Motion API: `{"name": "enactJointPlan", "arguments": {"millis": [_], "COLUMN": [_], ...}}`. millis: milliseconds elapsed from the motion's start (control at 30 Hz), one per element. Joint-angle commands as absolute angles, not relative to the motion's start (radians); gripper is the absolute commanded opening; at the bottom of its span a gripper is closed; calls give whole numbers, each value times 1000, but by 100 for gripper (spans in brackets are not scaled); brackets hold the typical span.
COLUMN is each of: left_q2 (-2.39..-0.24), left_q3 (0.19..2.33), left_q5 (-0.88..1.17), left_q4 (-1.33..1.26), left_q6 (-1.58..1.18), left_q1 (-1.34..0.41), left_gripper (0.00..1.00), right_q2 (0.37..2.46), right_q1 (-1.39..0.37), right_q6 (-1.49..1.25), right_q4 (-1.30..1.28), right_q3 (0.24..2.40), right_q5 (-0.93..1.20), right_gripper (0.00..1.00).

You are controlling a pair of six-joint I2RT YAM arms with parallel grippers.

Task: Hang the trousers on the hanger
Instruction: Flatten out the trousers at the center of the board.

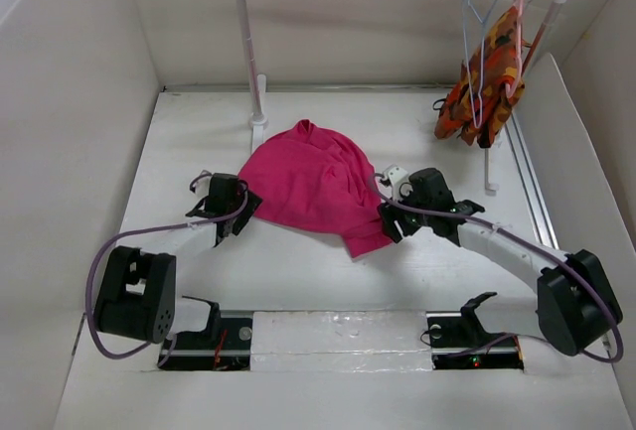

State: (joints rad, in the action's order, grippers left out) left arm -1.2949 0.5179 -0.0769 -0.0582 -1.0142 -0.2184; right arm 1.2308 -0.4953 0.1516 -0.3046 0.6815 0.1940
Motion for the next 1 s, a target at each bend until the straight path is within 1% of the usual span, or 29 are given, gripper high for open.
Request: {"name": "enactJointPlan", "arguments": {"millis": [0, 67, 100, 133, 167, 200, 233, 267, 333, 367, 400, 433, 467, 500, 533, 567, 600, 700, 767, 800, 833, 867, 900, 933, 967], "left_q2": [-1339, -1376, -1387, -1400, -1402, -1399, -1375, -1355, -1252, -1217, -1154, -1137, -1152, -1152, -1175, -1198, -1234, -1238, -1195, -1143, -1109, -1083, -1024, -990, -964], "left_q3": [535, 569, 583, 598, 604, 613, 639, 655, 745, 787, 892, 964, 1225, 1227, 1333, 1430, 1598, 1744, 1727, 1667, 1625, 1582, 1480, 1421, 1367], "left_q5": [-127, -135, -141, -141, -144, -143, -134, -130, -152, -164, -175, -186, -207, -207, -204, -198, -196, -196, -230, -248, -282, -294, -302, -311, -310], "left_q4": [-93, -71, -54, -60, -60, -36, -23, -15, 35, 58, 67, 78, 159, 160, 202, 278, 311, 373, 376, 373, 368, 368, 367, 364, 370], "left_q6": [-1048, -1061, -1071, -1063, -1060, -1061, -1055, -1042, -993, -970, -924, -901, -852, -835, -816, -793, -773, -747, -741, -739, -738, -732, -729, -723, -726], "left_q1": [-204, -204, -204, -204, -204, -190, -181, -181, -163, -163, -153, -153, -153, -153, -153, -153, -153, -153, -153, -153, -153, -153, -153, -153, -153], "left_gripper": [61, 50, 36, 25, 0, 0, 0, 0, 0, 0, 0, 0, 0, 0, 0, 0, 0, 0, 0, 0, 0, 0, 0, 0, 0], "right_q2": [1262, 1301, 1311, 1319, 1330, 1331, 1328, 1318, 1263, 1232, 1230, 1238, 1305, 1305, 1336, 1363, 1418, 1476, 1439, 1402, 1305, 1252, 1196, 1092, 1042], "right_q1": [-485, -485, -485, -485, -485, -485, -485, -476, -476, -476, -476, -476, -476, -476, -476, -486, -498, -581, -658, -723, -756, -788, -854, -891, -928], "right_q6": [178, 178, 179, 179, 183, 186, 184, 183, 173, 166, 167, 181, 208, 209, 237, 256, 276, 362, 405, 400, 361, 330, 292, 206, 155], "right_q4": [-186, -187, -186, -186, -190, -222, -244, -262, -319, -348, -373, -403, -517, -518, -556, -645, -687, -860, -911, -908, -899, -862, -841, -822, -810], "right_q3": [690, 706, 713, 718, 733, 748, 770, 816, 894, 1001, 1075, 1160, 1465, 1468, 1579, 1800, 1903, 2185, 2165, 2010, 1900, 1775, 1646, 1400, 1293], "right_q5": [278, 308, 313, 322, 325, 324, 295, 284, 218, 183, 117, 80, 30, 9, 6, -41, -98, -216, -250, -220, -183, -143, -82, -71, -69], "right_gripper": [67, 60, 59, 51, 26, 13, 3, 0, 0, 0, 0, 0, 0, 0, 0, 0, 0, 0, 0, 0, 0, 0, 0, 0, 0]}}
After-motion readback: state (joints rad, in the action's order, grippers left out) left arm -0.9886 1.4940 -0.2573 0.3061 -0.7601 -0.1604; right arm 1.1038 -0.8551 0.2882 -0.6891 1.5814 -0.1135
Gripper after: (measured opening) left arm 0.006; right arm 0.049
